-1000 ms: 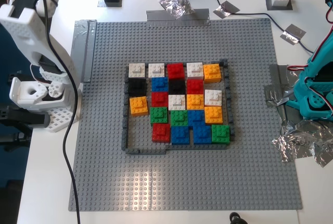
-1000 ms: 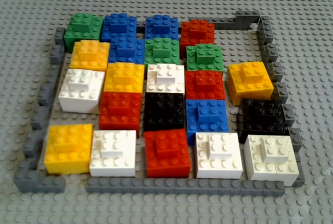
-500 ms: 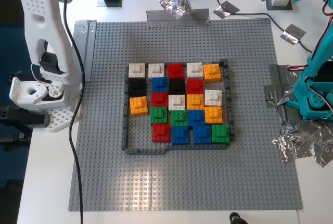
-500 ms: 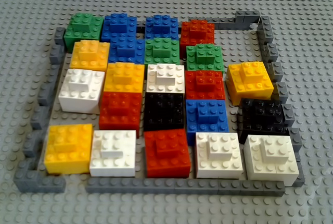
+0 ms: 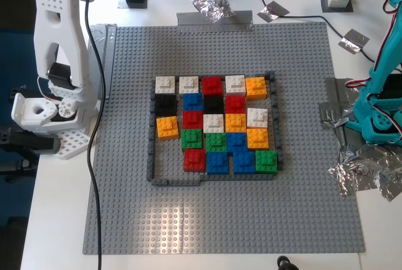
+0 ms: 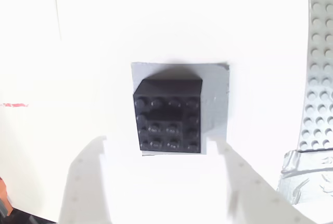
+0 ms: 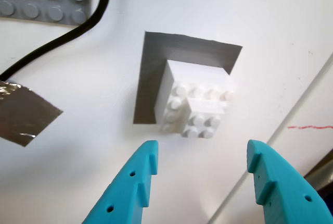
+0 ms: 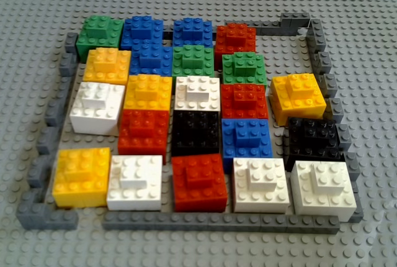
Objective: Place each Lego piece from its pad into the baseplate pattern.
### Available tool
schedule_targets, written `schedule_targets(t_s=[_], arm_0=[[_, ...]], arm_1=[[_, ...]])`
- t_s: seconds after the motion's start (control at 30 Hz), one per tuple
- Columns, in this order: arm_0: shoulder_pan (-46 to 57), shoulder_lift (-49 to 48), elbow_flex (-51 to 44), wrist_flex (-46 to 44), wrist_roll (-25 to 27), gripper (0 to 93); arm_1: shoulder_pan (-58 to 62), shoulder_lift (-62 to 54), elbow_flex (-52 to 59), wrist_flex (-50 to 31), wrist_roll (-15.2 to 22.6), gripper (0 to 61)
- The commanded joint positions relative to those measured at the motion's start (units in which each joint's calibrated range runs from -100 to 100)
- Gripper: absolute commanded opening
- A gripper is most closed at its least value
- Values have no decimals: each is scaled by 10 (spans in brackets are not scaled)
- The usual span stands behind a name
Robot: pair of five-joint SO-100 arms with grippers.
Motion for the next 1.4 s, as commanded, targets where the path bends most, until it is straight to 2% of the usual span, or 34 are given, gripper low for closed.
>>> schedule_targets(t_s=[0.0, 0.5, 0.57, 0.83, 0.93, 1.0, 1.07, 1.1, 1.13, 1.37], arm_0=[[-2, 10, -45, -2, -2, 196], [-2, 62, -97, 1, 1, 195], [-2, 74, -107, 1, 1, 162], [-2, 117, -148, 2, 1, 153], [-2, 118, -147, 7, 1, 66], [-2, 118, -144, 10, 1, 62], [-3, 118, -142, 10, 1, 55], [-3, 118, -141, 10, 1, 18], [-3, 118, -141, 10, 1, 4], [-7, 101, -122, 10, 2, 0]], arm_1=[[-4, 2, -52, -23, 4, 244], [-28, 21, -51, -39, 7, 246], [-30, 23, -49, -46, 8, 246], [-29, 32, -40, -56, 11, 245], [-29, 33, -38, -58, 12, 234], [-28, 34, -37, -58, 14, 226], [-28, 34, -36, -58, 16, 204], [-28, 33, -37, -60, 28, 126], [-28, 33, -39, -60, 31, 94], [-26, 30, -34, -58, 41, 12]])
